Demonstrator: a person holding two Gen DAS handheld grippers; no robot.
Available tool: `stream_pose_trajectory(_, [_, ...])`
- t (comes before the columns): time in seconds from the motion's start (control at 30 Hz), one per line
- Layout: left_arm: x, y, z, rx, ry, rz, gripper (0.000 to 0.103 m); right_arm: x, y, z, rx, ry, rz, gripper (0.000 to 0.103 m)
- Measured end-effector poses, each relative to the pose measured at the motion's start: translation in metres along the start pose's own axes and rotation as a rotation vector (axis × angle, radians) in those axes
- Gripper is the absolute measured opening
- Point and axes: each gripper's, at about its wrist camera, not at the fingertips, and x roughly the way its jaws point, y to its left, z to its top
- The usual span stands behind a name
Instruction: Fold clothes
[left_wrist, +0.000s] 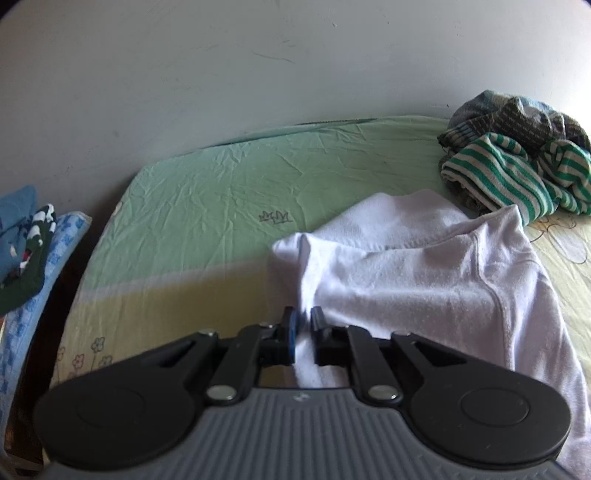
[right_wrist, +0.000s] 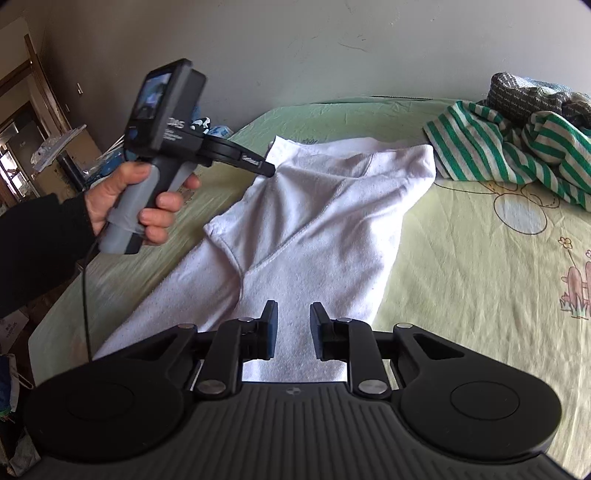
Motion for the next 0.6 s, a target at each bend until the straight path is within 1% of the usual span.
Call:
stream_pose_trajectory(0.1, [-0.016,0.0,-0.022,-0.036,0.034,-0.023,0.011,0.014,-0.002,0.003,0.009,0.027,0.0,0.021])
stream_pose_trajectory(0.2, [-0.032,0.001,-0.043,-0.071,0.068,-0.047,0.011,0.031,-0.003,0.004,0.024,0.07,-0.01,0.021])
stream_pose_trajectory(0.23, [-0.038,0.001,-0.051,-0.083,0.079,-0.055,0.009,0.036,-0.004,0.004,0.037,0.088,-0.016,0.021])
stream_pose_trajectory(0.3, [-0.049,0.001,-0.065,-0.107,0.102,-0.07,0.006,0.041,-0.005,0.003,0.05,0.086,-0.03,0.02])
stream_pose_trajectory(0.37, [-0.062,0.003,-0.077,-0.112,0.105,-0.077,0.004,0.039,-0.002,0.003,0.053,0.091,-0.061,0.02])
stream_pose_trajectory(0.4, [-0.069,0.005,-0.083,-0.113,0.106,-0.08,0.004,0.037,0.001,0.004,0.054,0.093,-0.077,0.023])
stream_pose_trajectory(0.43, [-0.075,0.006,-0.088,-0.115,0.107,-0.083,0.004,0.031,0.003,0.003,0.059,0.096,-0.078,0.026])
stream_pose_trajectory(0.5, [-0.092,0.01,-0.102,-0.12,0.106,-0.101,0.004,0.015,0.009,-0.004,0.056,0.098,-0.049,0.032])
stream_pose_trajectory(0.53, [-0.102,0.01,-0.114,-0.109,0.11,-0.123,0.004,0.008,0.018,-0.013,0.048,0.11,-0.034,0.033])
stream_pose_trajectory(0.6, [-0.124,0.01,-0.139,-0.079,0.12,-0.169,0.004,-0.004,0.039,-0.035,0.025,0.138,-0.034,0.034])
